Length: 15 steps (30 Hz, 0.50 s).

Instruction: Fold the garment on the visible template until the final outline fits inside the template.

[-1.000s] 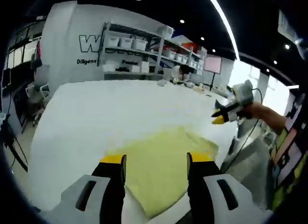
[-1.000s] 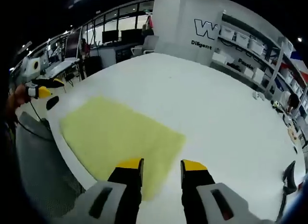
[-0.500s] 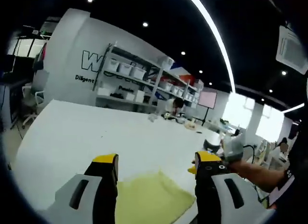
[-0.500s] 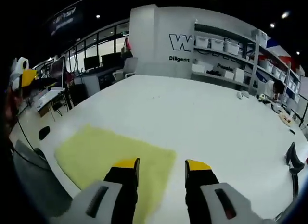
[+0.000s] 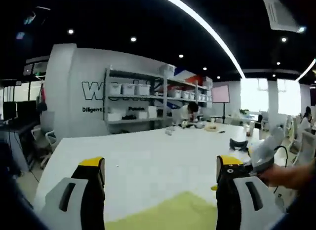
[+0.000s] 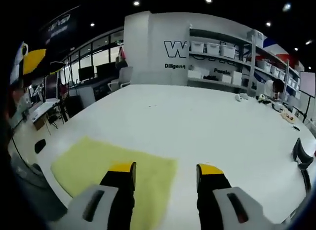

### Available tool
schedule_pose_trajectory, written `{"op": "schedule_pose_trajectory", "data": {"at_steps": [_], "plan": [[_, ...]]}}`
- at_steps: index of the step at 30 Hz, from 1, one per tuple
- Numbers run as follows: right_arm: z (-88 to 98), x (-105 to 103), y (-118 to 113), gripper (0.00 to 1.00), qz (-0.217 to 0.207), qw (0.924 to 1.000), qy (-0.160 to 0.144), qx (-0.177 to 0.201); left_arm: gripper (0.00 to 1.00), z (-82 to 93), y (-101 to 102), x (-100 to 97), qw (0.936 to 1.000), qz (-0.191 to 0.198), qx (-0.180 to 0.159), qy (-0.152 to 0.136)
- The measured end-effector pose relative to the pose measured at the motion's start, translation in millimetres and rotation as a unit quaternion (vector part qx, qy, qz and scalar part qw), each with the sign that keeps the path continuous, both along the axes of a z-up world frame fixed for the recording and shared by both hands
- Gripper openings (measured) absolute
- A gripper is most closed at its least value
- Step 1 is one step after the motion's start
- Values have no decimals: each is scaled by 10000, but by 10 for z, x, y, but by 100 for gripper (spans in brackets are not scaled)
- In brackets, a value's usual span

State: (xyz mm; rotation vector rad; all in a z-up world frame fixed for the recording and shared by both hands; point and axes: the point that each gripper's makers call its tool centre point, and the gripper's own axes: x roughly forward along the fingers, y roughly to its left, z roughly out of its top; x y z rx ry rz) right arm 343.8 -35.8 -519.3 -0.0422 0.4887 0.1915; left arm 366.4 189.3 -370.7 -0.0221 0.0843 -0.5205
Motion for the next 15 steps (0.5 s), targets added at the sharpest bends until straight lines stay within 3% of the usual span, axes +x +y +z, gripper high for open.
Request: {"op": "schedule_pose_trajectory", "data": {"at_steps": [2, 9, 15], "plan": [[-20, 10, -10, 55, -78, 10000, -25, 20, 99, -96, 196, 37, 9995, 288, 98, -42], [-126, 8, -15, 68, -326, 9994, -25, 152, 99, -647, 671, 9, 9959, 735, 438, 305], [-163, 29, 31, 81, -437, 9988, -95, 175, 99, -1031, 1089, -40, 9911, 1123, 403, 586]]}}
